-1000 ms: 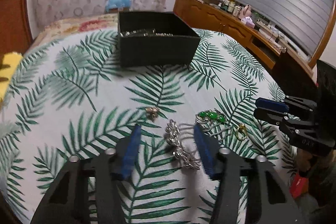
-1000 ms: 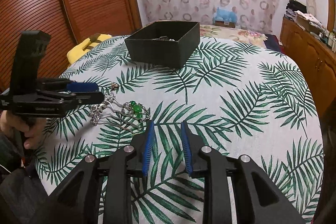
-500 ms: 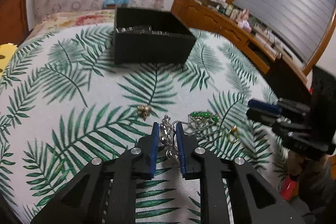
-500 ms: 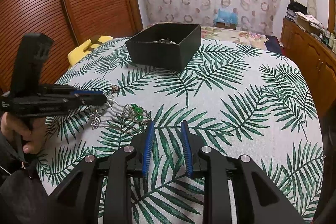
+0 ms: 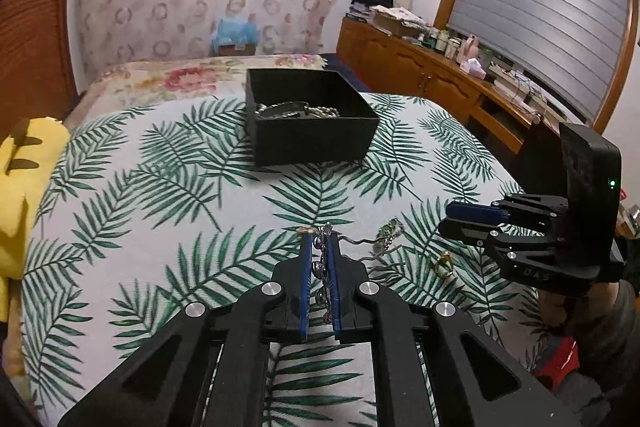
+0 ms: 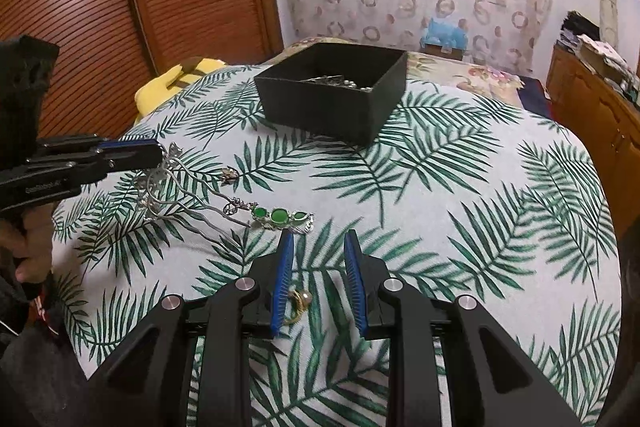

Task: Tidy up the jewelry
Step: 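Grasp the silver comb with the left gripper while the right gripper grasps the green pendant, then carry the comb and green pendant with both grippers over the black box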

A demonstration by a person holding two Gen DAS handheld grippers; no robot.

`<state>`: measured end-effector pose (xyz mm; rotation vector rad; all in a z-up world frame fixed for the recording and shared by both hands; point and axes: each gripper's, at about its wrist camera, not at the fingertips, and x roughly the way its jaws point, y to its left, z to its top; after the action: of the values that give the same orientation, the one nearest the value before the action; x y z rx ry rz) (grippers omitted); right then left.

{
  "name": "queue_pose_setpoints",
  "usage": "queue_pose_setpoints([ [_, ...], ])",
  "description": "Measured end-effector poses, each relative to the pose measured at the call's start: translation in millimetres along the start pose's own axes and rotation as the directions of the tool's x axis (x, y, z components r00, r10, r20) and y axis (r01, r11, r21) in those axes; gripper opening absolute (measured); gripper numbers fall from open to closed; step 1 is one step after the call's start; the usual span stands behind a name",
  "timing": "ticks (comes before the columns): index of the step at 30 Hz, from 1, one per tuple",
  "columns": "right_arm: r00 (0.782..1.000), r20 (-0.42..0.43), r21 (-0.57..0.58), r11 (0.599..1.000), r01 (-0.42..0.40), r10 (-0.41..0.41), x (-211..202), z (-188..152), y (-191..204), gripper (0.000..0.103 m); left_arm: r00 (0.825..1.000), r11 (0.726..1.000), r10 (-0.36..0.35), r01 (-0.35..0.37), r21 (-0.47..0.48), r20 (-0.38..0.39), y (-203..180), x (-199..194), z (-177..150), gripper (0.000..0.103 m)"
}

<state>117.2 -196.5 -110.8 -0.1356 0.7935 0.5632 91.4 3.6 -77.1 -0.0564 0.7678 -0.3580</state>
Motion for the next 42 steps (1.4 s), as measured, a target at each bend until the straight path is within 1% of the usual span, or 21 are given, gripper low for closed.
queue_pose_setpoints([
  [7, 1.000, -0.018, -0.066, 0.998, 0.000, -0.001, 18.6, 15.9, 10.1, 0.028, 0.999, 0.999, 0.036, -0.036, -0.002, 0.008, 10.1, -6.3, -1.0, 0.007],
  [14, 0.997, -0.070, -0.105, 0.994, -0.041, 0.033, 40.9, 24.9, 14.8, 0.028, 0.997, 0.997, 0.073, -0.073, -0.006, 0.010, 16.5, -6.3, -6.7, 0.007],
  [23, 0.992, -0.111, -0.175, 0.981, -0.082, 0.063, 47.9, 28.0, 31.3, 0.028, 0.995, 0.995, 0.098, -0.098, -0.012, 0.011, 24.0, -5.5, -7.3, 0.007],
  [25, 0.990, -0.124, -0.191, 0.977, -0.091, 0.068, 50.5, 27.7, 35.3, 0.030, 0.995, 0.995, 0.101, -0.101, -0.018, 0.012, 26.7, -5.3, -7.6, 0.007],
  [26, 0.989, -0.130, -0.201, 0.975, -0.093, 0.067, 52.2, 27.4, 37.2, 0.033, 0.995, 0.995, 0.101, -0.101, -0.020, 0.012, 28.0, -5.3, -8.2, 0.007],
  [28, 0.989, -0.138, -0.214, 0.973, -0.090, 0.061, 54.3, 26.7, 38.6, 0.035, 0.995, 0.995, 0.102, -0.102, -0.024, 0.012, 29.1, -5.2, -8.3, 0.007],
  [32, 0.988, -0.146, -0.223, 0.972, -0.077, 0.045, 56.3, 29.1, 38.0, 0.035, 0.995, 0.995, 0.101, -0.101, -0.027, 0.017, 31.6, -7.4, -8.9, 0.007],
  [34, 0.988, -0.150, -0.225, 0.971, -0.078, 0.045, 56.6, 29.5, 37.2, 0.024, 0.995, 0.994, 0.102, -0.102, -0.026, 0.020, 31.2, -8.1, -8.7, 0.007],
  [35, 0.988, -0.149, -0.228, 0.971, -0.076, 0.042, 55.9, 29.5, 36.9, 0.015, 0.994, 0.994, 0.103, -0.103, -0.024, 0.022, 31.1, -8.6, -8.5, 0.007],
  [42, 0.991, -0.135, -0.218, 0.975, -0.030, 0.000, 55.5, 31.8, 27.2, 0.013, 0.994, 0.995, 0.101, -0.101, -0.016, 0.031, 28.7, -9.8, -4.8, 0.007],
])
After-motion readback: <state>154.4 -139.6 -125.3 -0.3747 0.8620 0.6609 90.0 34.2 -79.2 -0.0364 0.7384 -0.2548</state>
